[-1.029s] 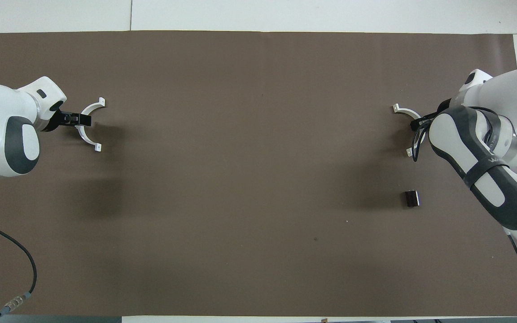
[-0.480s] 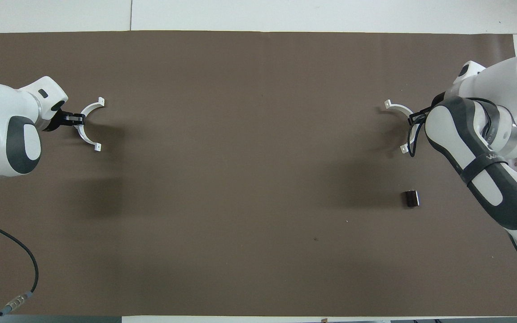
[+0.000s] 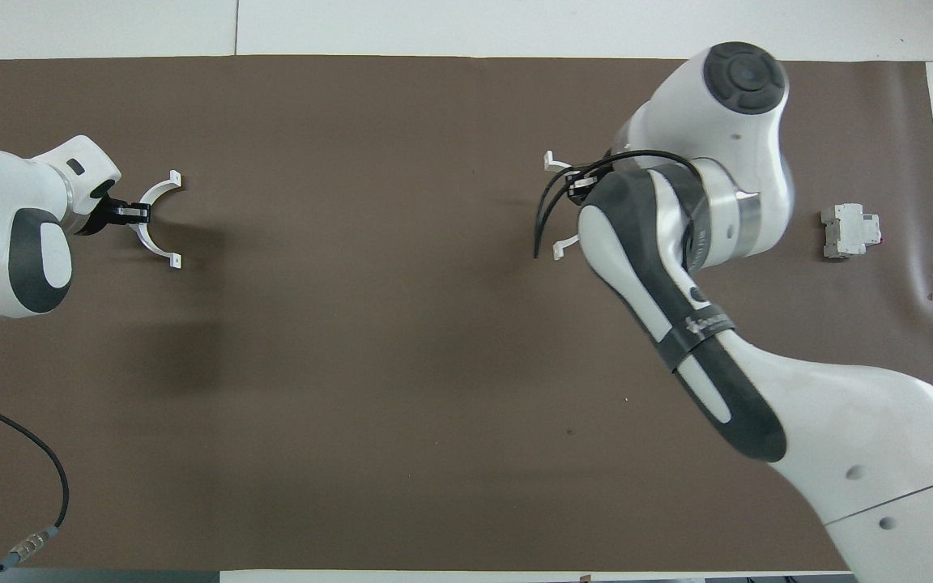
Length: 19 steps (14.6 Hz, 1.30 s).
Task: Assemble drain pipe with both arms
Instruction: 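Carry the right clamp half toward the table center with the right gripper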
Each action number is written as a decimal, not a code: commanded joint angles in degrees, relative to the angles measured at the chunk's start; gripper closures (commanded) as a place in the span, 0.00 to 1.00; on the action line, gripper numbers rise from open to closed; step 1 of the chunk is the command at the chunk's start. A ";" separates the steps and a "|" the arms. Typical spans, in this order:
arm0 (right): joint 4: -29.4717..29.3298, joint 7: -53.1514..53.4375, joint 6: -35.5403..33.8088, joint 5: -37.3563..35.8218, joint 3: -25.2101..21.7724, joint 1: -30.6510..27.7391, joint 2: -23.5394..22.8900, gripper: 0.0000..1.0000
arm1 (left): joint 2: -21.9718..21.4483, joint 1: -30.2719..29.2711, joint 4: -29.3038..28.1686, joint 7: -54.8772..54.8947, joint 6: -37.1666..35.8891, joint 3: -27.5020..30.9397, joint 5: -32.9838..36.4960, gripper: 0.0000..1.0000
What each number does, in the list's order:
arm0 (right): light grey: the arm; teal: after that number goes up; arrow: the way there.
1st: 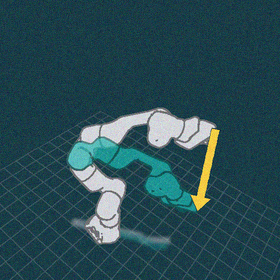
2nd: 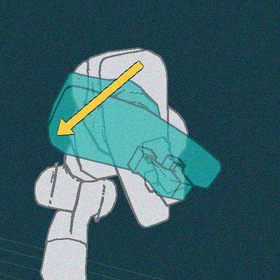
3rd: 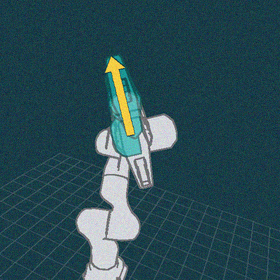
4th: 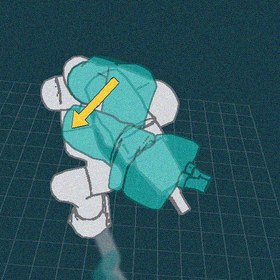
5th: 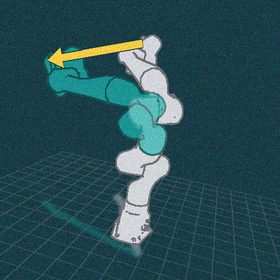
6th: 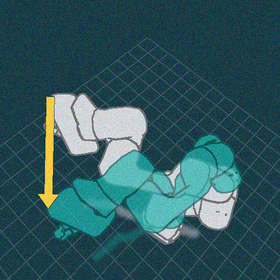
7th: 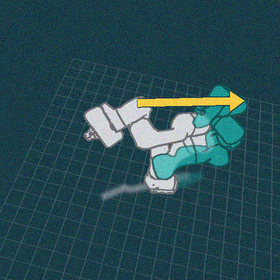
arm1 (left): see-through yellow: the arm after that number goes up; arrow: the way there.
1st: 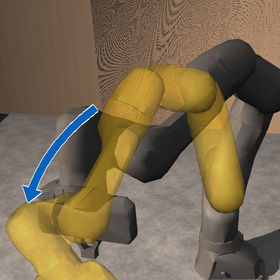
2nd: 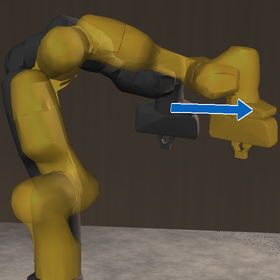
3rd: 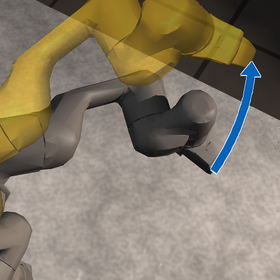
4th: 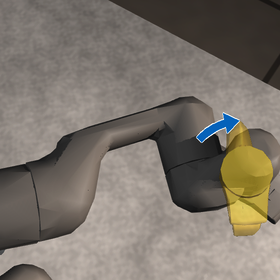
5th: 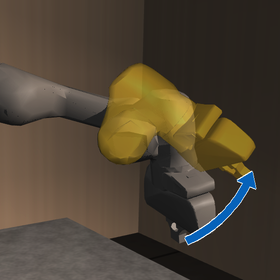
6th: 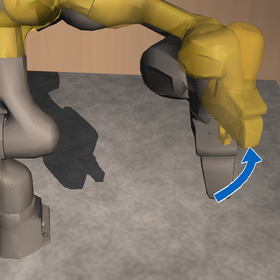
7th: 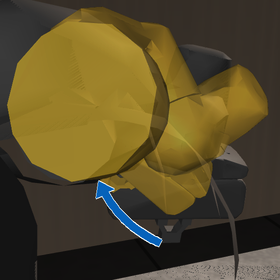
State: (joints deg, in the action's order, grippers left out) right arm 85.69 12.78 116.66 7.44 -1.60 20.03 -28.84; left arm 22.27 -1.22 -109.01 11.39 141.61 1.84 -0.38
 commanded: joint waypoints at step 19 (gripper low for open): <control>5.63 9.46 15.36 -5.50 -0.25 11.00 -4.82 0.00 | -12.95 1.65 3.62 -4.60 -17.15 0.62 3.98 1.00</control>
State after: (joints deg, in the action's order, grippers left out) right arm 91.30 22.08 131.81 2.72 -1.73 31.38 -34.38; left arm 10.11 -1.48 -105.04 10.09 125.37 2.11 1.19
